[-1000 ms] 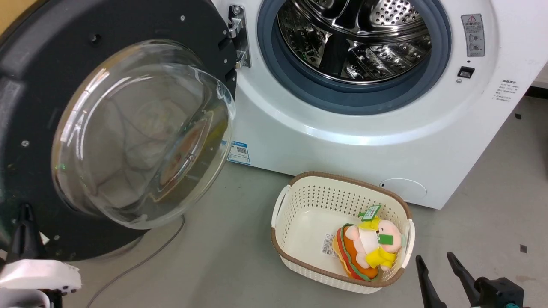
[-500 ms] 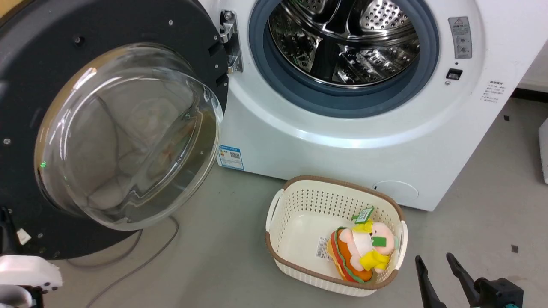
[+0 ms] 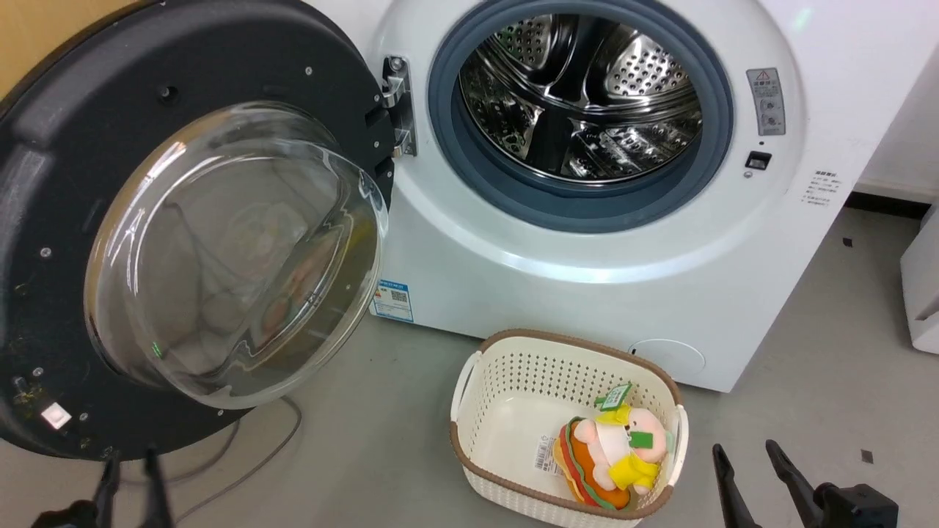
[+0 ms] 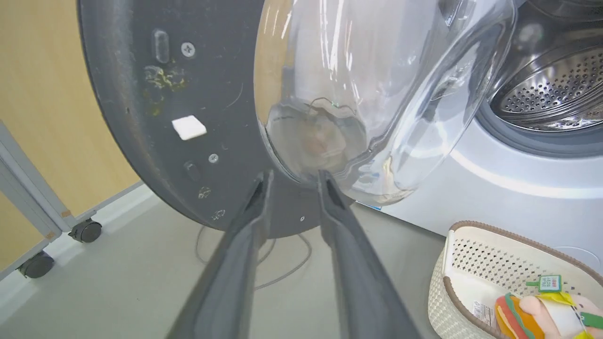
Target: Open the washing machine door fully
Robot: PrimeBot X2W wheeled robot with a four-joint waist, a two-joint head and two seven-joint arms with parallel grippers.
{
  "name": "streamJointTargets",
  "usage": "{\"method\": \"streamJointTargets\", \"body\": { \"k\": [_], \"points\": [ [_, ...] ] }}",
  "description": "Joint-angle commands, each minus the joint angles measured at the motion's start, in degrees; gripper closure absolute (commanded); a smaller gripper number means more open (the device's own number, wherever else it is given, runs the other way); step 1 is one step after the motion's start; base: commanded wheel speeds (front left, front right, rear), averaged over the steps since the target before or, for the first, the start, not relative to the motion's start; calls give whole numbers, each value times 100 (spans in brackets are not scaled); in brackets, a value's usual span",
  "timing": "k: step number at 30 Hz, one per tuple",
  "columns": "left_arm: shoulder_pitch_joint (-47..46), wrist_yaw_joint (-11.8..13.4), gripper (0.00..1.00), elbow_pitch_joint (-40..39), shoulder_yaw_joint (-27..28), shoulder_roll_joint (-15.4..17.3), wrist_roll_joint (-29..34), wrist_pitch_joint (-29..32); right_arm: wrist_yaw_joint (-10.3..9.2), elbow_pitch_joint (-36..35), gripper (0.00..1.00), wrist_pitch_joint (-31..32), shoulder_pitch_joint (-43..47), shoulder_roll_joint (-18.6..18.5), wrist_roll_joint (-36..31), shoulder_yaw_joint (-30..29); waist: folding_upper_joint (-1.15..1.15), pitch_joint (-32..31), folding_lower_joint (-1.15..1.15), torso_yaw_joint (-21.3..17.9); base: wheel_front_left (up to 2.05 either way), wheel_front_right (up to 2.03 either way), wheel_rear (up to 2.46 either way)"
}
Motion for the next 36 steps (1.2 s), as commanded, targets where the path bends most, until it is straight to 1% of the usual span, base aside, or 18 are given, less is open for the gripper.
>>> {"method": "streamJointTargets", "body": {
  "k": [1,9,16,21,27,31,36],
  "points": [
    [100,-20,0,-105,-26,-27,64,-25,3,-27,0,-21,76,16,-36,1,0,-20,0,-4,0,0,0],
    [399,10,0,-831,-380,-294,147,-25,3,-203,0,43,117,16,-136,-7,0,-118,0,-136,0,0,0],
    [322,-52,0,-1157,-874,-387,181,41,3,-442,0,132,163,16,-212,-1,0,-200,0,-437,0,0,0],
    [183,-139,0,-1222,-1207,-393,254,180,3,-656,0,246,200,16,-351,-37,0,-241,0,-707,0,0,0],
    [88,-188,0,-1156,-1471,-374,317,242,3,-898,0,419,254,16,-431,-97,0,-256,0,-1027,0,0,0],
    [101,-187,0,-1052,-1570,-379,314,324,3,-1033,0,502,317,16,-475,-101,0,-255,0,-1190,0,0,0],
    [154,-156,0,-920,-1609,-379,285,435,3,-1132,0,560,357,16,-476,-102,0,-231,0,-1282,0,0,0]
  ]
}}
